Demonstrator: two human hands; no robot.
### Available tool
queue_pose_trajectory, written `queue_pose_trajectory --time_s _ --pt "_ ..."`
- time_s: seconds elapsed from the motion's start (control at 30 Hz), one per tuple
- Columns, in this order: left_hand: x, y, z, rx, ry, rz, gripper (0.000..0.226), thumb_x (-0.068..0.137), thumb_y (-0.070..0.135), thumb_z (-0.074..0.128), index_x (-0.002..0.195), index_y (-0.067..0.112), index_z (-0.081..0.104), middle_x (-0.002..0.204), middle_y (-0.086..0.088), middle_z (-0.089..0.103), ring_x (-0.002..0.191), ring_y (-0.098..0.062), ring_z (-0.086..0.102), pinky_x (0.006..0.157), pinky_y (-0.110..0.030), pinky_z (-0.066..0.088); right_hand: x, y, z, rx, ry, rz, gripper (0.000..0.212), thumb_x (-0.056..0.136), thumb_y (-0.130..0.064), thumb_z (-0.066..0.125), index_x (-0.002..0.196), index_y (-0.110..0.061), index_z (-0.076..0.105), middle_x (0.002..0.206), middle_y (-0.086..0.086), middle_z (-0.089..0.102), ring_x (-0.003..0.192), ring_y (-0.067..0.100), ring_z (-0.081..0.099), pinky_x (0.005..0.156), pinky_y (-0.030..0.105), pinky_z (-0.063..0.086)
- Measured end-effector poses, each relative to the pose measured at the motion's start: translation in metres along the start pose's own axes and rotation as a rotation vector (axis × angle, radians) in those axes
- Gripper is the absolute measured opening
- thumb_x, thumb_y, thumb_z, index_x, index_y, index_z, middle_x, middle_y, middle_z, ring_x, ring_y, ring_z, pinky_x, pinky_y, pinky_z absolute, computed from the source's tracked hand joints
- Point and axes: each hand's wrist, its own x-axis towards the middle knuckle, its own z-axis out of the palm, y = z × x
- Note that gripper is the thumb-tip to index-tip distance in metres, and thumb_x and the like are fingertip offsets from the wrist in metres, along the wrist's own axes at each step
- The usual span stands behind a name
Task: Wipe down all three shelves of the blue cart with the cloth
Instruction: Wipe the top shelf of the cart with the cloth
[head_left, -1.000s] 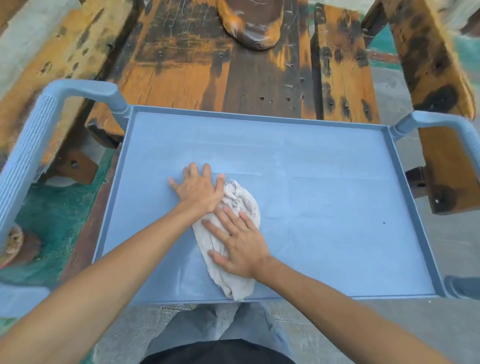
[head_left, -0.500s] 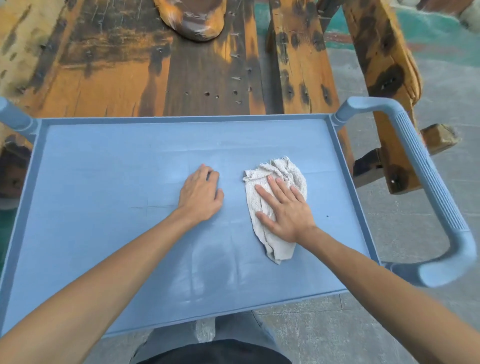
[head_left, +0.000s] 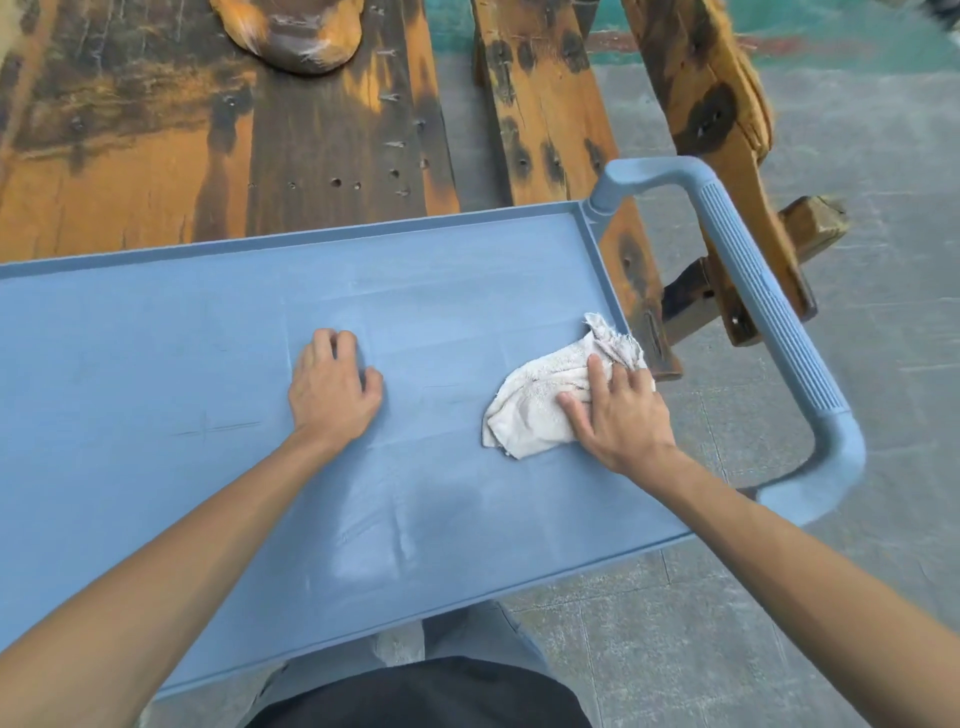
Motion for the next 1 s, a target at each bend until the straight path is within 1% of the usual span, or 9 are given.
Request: queue_pose_trajectory --time_s 0.1,0.17,0.3,0.5,0.57,0.63,0.73,0.8,1.0 --pt "-0.003 -0.001 -0.003 -0.015 -0.010 0.005 0.031 0.087 0.024 0.056 0.111 0.005 0.052 0.119 -0.016 0.047 0.107 -0.038 0.051 0.083 -0.049 0.047 -0.023 -0.015 -0.002 -0.087 -0.080 0.076 0.087 0.102 -0.065 0.016 0.153 0.005 0.028 0.120 0.024 0.064 0.109 0.034 0.057 0.091 0.042 0.047" --pt "-0.006 -0.005 -0.004 -0.017 -0.033 0.034 0.032 0.088 0.023 0.055 0.113 0.003 0.052 0.122 -0.017 0.046 0.108 -0.039 0.051 0.086 -0.048 0.046 -0.041 -0.021 -0.003 -0.179 -0.140 0.104 0.085 0.105 -0.060 0.015 0.141 0.011 0.044 0.110 0.019 0.068 0.097 0.032 0.066 0.082 0.038 0.049" --pt "-0.018 -0.022 -0.009 -0.035 -0.145 0.113 0.042 0.090 0.023 0.055 0.126 0.004 0.050 0.138 -0.015 0.042 0.119 -0.038 0.049 0.096 -0.047 0.045 -0.080 -0.029 0.006 -0.127 -0.165 0.165 0.082 0.105 -0.058 0.016 0.099 -0.004 0.077 0.095 0.015 0.074 0.083 0.029 0.073 0.059 0.032 0.043" --pt "-0.066 -0.086 -0.033 -0.232 -0.117 0.312 0.033 0.085 0.017 0.050 0.114 0.009 0.062 0.120 -0.006 0.056 0.119 -0.031 0.051 0.099 -0.045 0.044 -0.128 -0.030 0.018 -0.042 -0.018 0.194 0.082 0.097 -0.069 0.012 0.069 -0.013 0.066 0.068 0.009 0.066 0.067 0.028 0.066 0.053 0.030 0.034" --pt "-0.081 -0.122 -0.044 -0.222 -0.070 0.308 0.034 0.082 0.019 0.047 0.110 0.009 0.064 0.117 -0.007 0.059 0.116 -0.032 0.052 0.100 -0.046 0.043 -0.124 -0.020 0.017 -0.015 0.073 0.222 0.079 0.094 -0.070 0.013 0.076 -0.010 0.062 0.074 0.013 0.068 0.072 0.031 0.066 0.055 0.032 0.036" --pt "-0.094 -0.157 -0.055 -0.176 -0.026 0.261 0.034 0.081 0.020 0.047 0.108 0.009 0.065 0.115 -0.007 0.059 0.117 -0.034 0.052 0.099 -0.048 0.043 -0.110 -0.014 0.016 0.059 0.214 0.164 0.064 0.098 -0.065 0.031 0.107 -0.010 0.061 0.099 0.021 0.070 0.096 0.039 0.065 0.067 0.042 0.045" --pt "-0.109 -0.208 -0.074 -0.051 0.046 0.132 0.037 0.079 0.025 0.046 0.109 0.010 0.062 0.119 -0.010 0.055 0.120 -0.036 0.048 0.096 -0.052 0.043 -0.095 -0.020 0.027 0.304 0.187 -0.136 0.056 0.103 -0.055 0.037 0.151 -0.028 0.045 0.155 0.017 0.045 0.144 0.038 0.040 0.111 0.053 0.040" --pt "-0.118 -0.241 -0.085 0.062 0.088 0.036 0.043 0.077 0.027 0.047 0.112 0.007 0.059 0.125 -0.017 0.052 0.124 -0.040 0.045 0.096 -0.055 0.040 -0.093 -0.030 0.042 0.494 0.216 -0.204 0.057 0.104 -0.049 0.033 0.154 -0.024 0.045 0.166 0.013 0.031 0.155 0.028 0.025 0.124 0.049 0.024" --pt "-0.135 -0.318 -0.104 0.082 0.185 -0.471 0.068 0.083 0.035 0.050 0.134 -0.007 0.036 0.132 -0.033 0.043 0.124 -0.048 0.042 0.098 -0.057 0.036 -0.103 -0.061 0.054 0.601 0.275 0.056 0.057 0.104 -0.055 0.026 0.155 -0.033 0.039 0.169 0.005 0.024 0.157 0.023 0.018 0.126 0.050 0.016"
